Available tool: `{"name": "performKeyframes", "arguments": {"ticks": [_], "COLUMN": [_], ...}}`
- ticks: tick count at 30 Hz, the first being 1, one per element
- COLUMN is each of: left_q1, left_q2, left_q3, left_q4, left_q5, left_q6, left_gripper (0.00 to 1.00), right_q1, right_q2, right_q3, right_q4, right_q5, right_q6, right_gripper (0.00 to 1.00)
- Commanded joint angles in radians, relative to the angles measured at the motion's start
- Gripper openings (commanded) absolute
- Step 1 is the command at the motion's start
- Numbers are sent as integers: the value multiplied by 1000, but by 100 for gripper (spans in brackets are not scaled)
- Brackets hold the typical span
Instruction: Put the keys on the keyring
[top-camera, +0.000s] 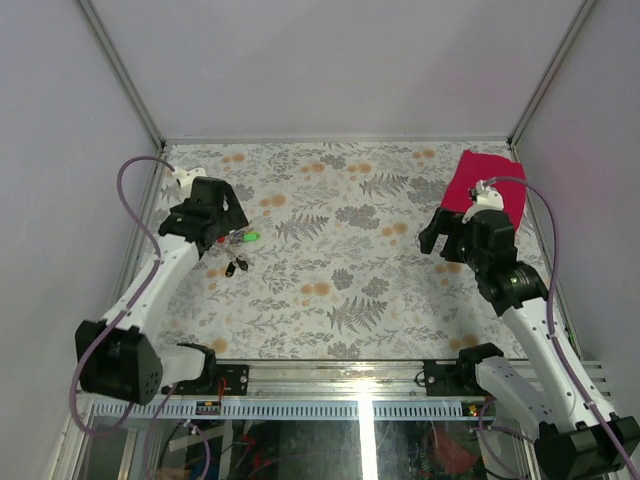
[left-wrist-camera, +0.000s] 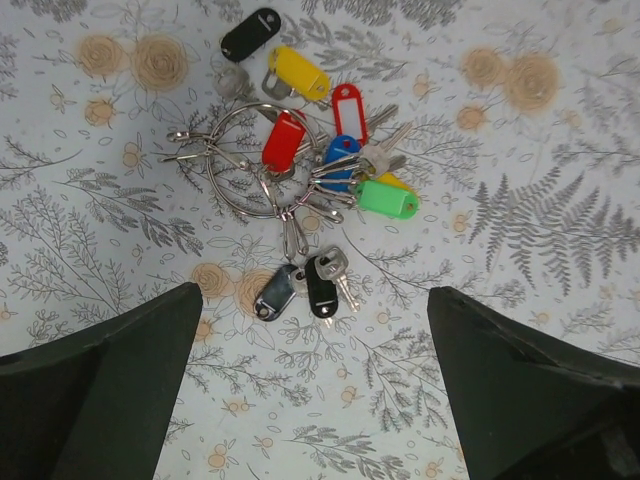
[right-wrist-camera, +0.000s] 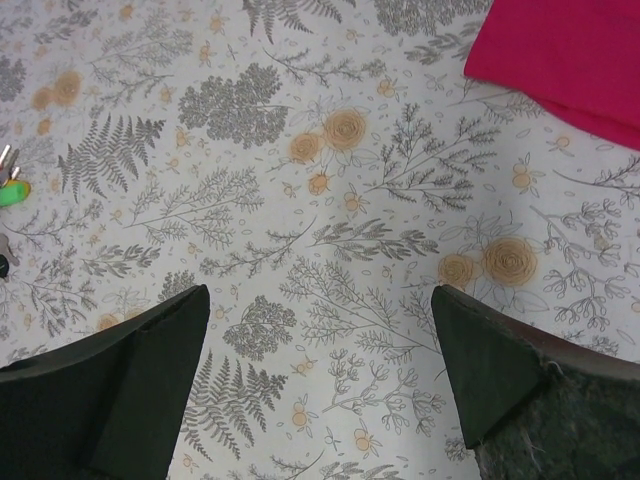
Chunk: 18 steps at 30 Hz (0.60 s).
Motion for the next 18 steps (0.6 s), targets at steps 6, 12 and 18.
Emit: {"name": "performKeyframes", "arguments": {"ticks": [6,12,18], "left_q1": [91,91,110], "left_q2": [257,384,451], "left_q3": [79,138,196], "left_q4": [-18,-17,-43], "left_q5": [154,210,140], "left_q6": [47,101,130], "left_gripper": [93,83,77], "right_q1": [-5,-6,-6], "right_q2": [57,75,100], "right_q3": [39,28,26], "right_q4": [-23,-26,-23], "right_q5": [-32,-69,-101], "right_q6": [20,0,-13], "right_gripper": [99,99,100]}}
